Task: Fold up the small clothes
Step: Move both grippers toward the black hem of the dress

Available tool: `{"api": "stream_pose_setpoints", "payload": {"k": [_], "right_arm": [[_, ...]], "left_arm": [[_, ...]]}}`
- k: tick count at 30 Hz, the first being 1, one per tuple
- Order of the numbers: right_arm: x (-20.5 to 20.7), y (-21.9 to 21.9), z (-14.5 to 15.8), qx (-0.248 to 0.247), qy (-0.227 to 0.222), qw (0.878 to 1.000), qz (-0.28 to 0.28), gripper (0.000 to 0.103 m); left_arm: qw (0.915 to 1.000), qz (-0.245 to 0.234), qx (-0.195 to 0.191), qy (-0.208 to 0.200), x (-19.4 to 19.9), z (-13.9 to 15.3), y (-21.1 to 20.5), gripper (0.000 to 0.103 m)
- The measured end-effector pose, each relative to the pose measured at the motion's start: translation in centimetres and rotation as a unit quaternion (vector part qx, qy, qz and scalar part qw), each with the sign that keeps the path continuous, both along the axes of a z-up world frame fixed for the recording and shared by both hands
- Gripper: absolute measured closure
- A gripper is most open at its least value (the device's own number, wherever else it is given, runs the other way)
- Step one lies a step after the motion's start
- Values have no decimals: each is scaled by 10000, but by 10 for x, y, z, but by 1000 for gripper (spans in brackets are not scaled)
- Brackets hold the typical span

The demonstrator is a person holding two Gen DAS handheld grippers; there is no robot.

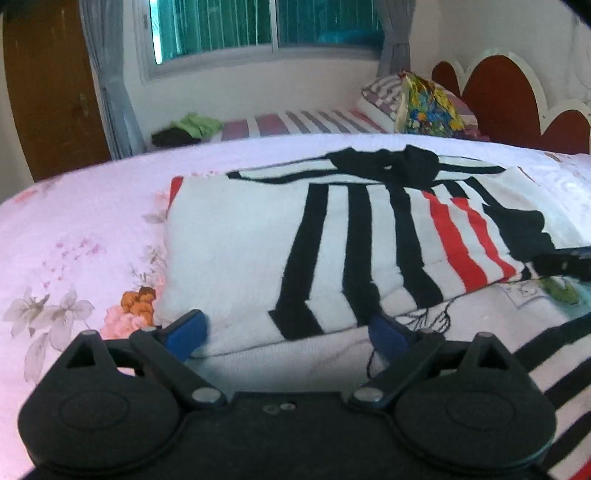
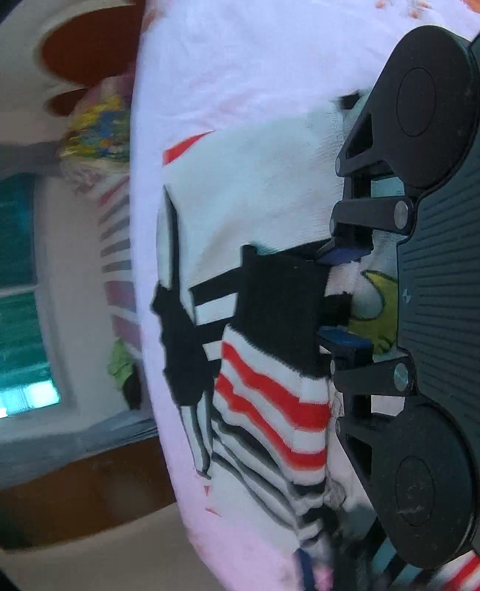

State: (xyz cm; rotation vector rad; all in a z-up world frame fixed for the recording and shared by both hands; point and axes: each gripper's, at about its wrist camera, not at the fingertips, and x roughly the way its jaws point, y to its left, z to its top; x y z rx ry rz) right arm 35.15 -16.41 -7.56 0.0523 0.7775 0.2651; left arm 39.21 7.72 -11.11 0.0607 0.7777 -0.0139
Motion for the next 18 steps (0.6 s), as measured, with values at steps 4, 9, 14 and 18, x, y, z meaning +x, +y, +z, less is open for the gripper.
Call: {"api": "stream_pose_setpoints", "payload": {"k": [4, 9, 14, 18], "right_arm": [[-13, -18, 26, 286, 30, 9996, -51, 65], [-51, -42, 45, 390, -101, 9991, -131, 65], [-95, -49, 54, 347, -19, 9991, -229, 40], [-140, -63, 62, 558, -80, 9982, -203, 31]], "left_arm": [[9998, 6, 184, -17, -16, 9, -1, 6], [9983, 241, 529, 14, -56, 6, -9, 1], [9988, 202, 433, -112, -97, 18, -20, 1], [9979, -18, 626, -168, -135, 27, -29, 1]]}}
